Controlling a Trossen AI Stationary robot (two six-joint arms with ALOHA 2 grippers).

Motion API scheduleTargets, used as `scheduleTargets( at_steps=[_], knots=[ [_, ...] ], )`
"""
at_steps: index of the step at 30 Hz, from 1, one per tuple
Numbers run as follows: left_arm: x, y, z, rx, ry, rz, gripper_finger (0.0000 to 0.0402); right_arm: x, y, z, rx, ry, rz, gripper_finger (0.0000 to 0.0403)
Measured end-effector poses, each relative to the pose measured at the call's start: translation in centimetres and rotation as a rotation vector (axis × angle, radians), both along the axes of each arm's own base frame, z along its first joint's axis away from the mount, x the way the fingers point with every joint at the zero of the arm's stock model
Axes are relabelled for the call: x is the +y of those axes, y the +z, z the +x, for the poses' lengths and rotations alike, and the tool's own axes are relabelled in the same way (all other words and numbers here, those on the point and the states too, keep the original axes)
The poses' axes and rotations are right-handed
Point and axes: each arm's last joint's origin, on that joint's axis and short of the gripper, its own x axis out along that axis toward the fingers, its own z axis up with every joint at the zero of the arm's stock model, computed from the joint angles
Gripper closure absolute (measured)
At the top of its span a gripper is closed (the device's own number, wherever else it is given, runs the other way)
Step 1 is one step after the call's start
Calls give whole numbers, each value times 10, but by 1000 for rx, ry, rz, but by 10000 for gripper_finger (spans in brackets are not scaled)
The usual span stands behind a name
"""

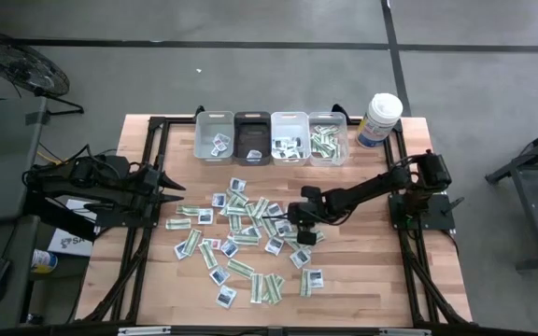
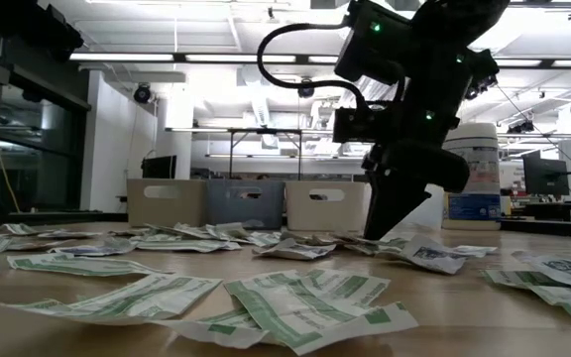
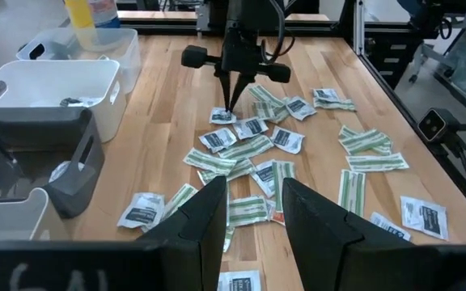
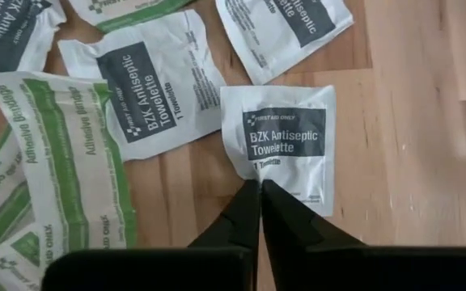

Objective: Pick & Place First Aid Supplies
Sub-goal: Put the black towelette pack into the white bin

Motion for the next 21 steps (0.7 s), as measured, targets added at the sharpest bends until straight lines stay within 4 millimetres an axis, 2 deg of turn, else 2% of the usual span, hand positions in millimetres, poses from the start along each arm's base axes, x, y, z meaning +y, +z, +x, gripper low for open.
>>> scheduleTargets(
  at_steps=[4,9,21],
  knots=[
    [0,0,0,4,0,0,283,7,2,0,-26,-67,-8,401],
    [0,0,0,5,-1,0,283,20,16,4,-49,-101,-47,402],
    [0,-1,0,10,-2,0,283,24,54,19,-49,-166,-69,403]
  ],
)
